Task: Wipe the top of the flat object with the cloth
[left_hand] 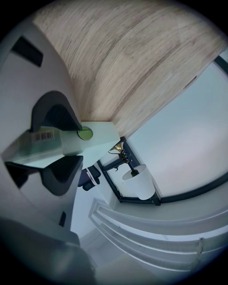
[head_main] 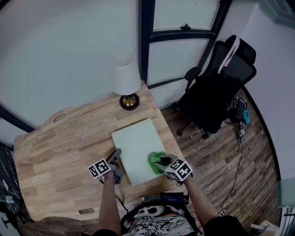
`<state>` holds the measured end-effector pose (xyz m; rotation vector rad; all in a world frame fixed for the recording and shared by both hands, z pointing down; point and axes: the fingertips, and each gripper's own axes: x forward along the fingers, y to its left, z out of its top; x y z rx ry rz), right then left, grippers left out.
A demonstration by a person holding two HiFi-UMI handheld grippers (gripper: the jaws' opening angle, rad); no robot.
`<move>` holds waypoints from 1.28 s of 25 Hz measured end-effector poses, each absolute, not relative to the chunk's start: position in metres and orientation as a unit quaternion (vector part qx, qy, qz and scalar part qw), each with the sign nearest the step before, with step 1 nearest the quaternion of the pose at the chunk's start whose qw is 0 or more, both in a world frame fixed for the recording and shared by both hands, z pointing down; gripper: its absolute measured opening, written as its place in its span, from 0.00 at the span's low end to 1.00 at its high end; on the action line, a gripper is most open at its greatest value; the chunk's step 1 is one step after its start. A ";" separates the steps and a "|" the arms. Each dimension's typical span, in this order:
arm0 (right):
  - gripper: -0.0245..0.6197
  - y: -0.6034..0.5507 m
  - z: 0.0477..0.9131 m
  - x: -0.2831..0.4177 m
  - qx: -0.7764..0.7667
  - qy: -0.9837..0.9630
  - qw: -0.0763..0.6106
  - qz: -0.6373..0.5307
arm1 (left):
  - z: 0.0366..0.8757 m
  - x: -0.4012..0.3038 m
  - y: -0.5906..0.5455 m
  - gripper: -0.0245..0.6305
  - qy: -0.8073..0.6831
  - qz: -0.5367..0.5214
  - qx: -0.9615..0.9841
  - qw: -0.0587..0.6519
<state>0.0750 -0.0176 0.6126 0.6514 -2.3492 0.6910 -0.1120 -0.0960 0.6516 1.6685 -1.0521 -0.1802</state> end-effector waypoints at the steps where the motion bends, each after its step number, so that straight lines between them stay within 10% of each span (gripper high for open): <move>1: 0.18 -0.018 0.612 0.075 0.242 -0.884 0.301 0.262 | 0.651 -0.112 -0.096 0.31 -0.444 -0.075 0.705 0.548; 32: 0.18 -0.086 0.613 0.062 0.260 -0.875 0.296 0.280 | 0.649 -0.108 -0.092 0.31 -0.453 -0.051 0.713 0.533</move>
